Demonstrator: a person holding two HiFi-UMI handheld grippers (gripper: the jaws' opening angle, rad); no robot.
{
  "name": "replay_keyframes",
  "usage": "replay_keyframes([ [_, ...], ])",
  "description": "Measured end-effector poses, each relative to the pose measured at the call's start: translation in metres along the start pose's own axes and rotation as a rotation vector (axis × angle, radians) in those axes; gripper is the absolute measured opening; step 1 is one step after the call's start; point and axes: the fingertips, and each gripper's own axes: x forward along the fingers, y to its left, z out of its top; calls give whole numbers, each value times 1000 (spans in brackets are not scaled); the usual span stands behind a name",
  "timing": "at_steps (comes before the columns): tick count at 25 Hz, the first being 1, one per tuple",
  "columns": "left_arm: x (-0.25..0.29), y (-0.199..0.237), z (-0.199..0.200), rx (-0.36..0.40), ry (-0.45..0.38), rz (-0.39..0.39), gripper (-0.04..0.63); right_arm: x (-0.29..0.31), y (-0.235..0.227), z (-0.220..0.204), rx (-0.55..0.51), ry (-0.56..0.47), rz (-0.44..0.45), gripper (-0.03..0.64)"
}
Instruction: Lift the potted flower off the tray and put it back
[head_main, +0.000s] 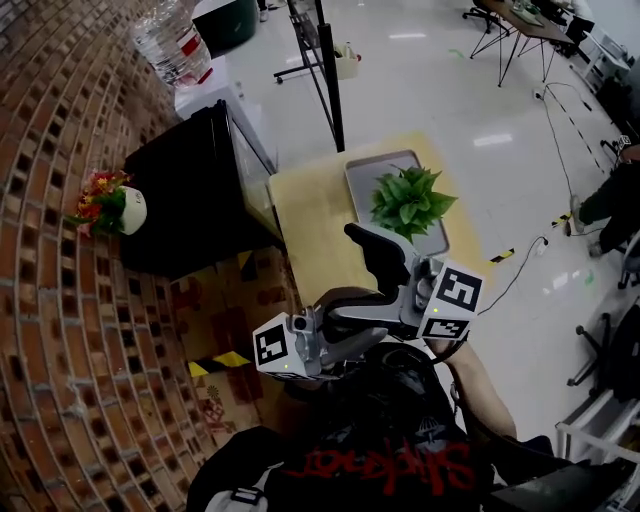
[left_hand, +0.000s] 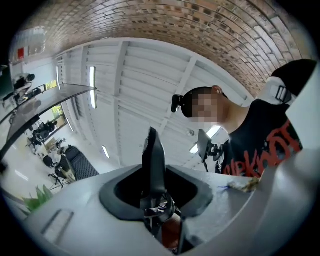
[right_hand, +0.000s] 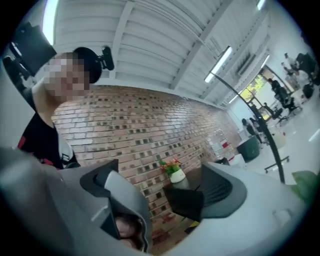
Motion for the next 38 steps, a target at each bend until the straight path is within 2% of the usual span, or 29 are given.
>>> replay_keyframes([
  [1, 3, -1, -2, -11, 6, -20, 130, -4, 3, 3, -17, -13, 11, 476],
  [4, 3, -1, 4, -59, -39, -62, 129, -3, 7, 5, -52, 12, 19, 450],
  [7, -3, -6, 12, -120, -94, -103, 129, 8, 33, 3, -96, 80, 139, 308],
  [9, 1, -12, 14, -165, -118, -160, 129, 6, 52, 8, -110, 95, 191, 125],
  [12, 3, -20, 13, -184, -121, -194, 129, 3, 61, 10, -109, 83, 185, 124],
  [15, 1, -14, 7, -180, -100, -160, 129, -1, 55, 3, -85, 77, 218, 132],
  [17, 3, -11, 4, -152, -65, -135, 130, -3, 47, -1, -97, 56, 203, 138],
  [19, 3, -10, -5, -70, 19, -112, 130, -11, 38, -3, -138, 46, 135, 141],
  [20, 1, -10, -8, -30, 53, -94, 134, -18, 34, -5, -159, 48, 95, 165],
  [22, -8, -4, 0, 22, 52, -30, 140, -37, 23, -4, -172, 40, 19, 203],
  [23, -15, 4, 8, 47, 35, 22, 140, -50, 14, -2, -172, 31, -37, 198],
  [25, -32, 24, 21, 128, 44, 165, 138, -75, -12, 0, -204, 38, -214, 140],
  [27, -45, 45, 21, 216, 115, 312, 134, -92, -36, -3, -284, 89, -416, 52],
  [28, -49, 53, 18, 249, 154, 367, 125, -95, -42, -4, -325, 114, -484, 4],
  [29, -51, 60, 14, 274, 190, 408, 123, -94, -45, -5, -364, 134, -523, 3],
  [33, -45, 71, -11, 327, 305, 492, 105, -86, -45, -18, -465, 215, -595, 3],
  [38, -37, 72, -33, 296, 361, 512, 64, -80, -51, -42, -454, 288, -609, 3],
])
